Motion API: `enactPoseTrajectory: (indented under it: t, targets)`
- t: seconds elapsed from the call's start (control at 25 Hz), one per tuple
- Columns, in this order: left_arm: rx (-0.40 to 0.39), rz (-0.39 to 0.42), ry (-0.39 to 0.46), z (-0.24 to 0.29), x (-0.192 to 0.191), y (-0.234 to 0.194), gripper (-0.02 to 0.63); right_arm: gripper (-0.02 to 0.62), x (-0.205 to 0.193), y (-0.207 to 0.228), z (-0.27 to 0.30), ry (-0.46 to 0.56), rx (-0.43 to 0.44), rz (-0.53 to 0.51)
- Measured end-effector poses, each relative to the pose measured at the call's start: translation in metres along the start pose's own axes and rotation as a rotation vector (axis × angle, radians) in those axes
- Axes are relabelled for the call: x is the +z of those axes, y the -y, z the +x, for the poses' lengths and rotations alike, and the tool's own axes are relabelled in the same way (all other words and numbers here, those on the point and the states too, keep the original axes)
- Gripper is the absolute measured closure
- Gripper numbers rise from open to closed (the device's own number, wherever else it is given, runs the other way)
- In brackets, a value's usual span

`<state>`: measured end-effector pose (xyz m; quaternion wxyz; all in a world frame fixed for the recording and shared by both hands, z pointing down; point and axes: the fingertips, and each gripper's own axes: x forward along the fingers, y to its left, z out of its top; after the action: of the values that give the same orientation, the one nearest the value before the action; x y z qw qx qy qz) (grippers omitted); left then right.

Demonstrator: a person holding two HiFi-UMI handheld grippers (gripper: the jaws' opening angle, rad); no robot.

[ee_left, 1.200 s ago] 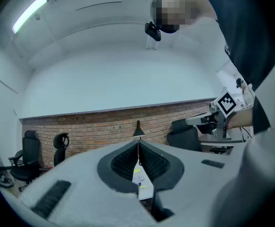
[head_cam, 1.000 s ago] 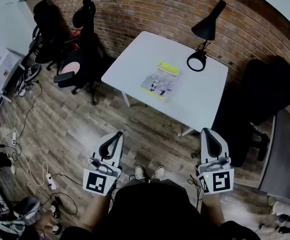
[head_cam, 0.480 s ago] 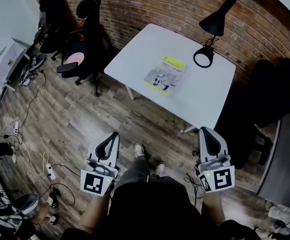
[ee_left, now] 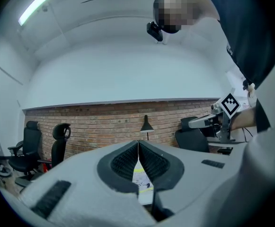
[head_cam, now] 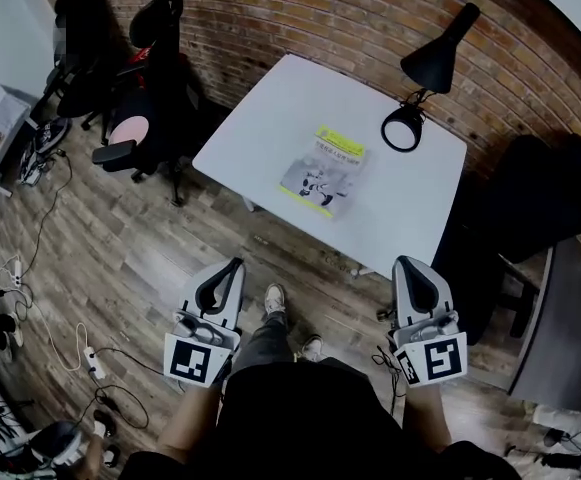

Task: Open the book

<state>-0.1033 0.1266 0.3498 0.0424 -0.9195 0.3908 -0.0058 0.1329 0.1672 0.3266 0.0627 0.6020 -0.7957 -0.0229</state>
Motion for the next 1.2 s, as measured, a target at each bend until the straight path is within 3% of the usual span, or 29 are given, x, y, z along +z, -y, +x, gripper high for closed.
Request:
enactPoseTrajectory:
  t: [0.32,0.56,0.92,1.2]
  targets:
    - [-0.055,-0.044,0.037,0.062,-0.004,-0.066,0.580,0.581,0.019,0.007,0.083,-0.010,-0.033,-0.026]
    - [-0.109,-0.079,0.017,0.090,-0.017,-0.102,0.578,0.581,0.022,-0.002,0.120,-0.038,-0.058,-0.009]
    - [-0.200,-0.095,-0.013,0.136,-0.029,-0.096,0.578,0.581,0.008,0.024,0.131,-0.071,-0.154,0.017]
    - [-0.195,-0.062,0.018,0.155,-0.010,-0.086,0.580,0.581,-0.004,0.052,0.137,-0.057,-0.162,0.044]
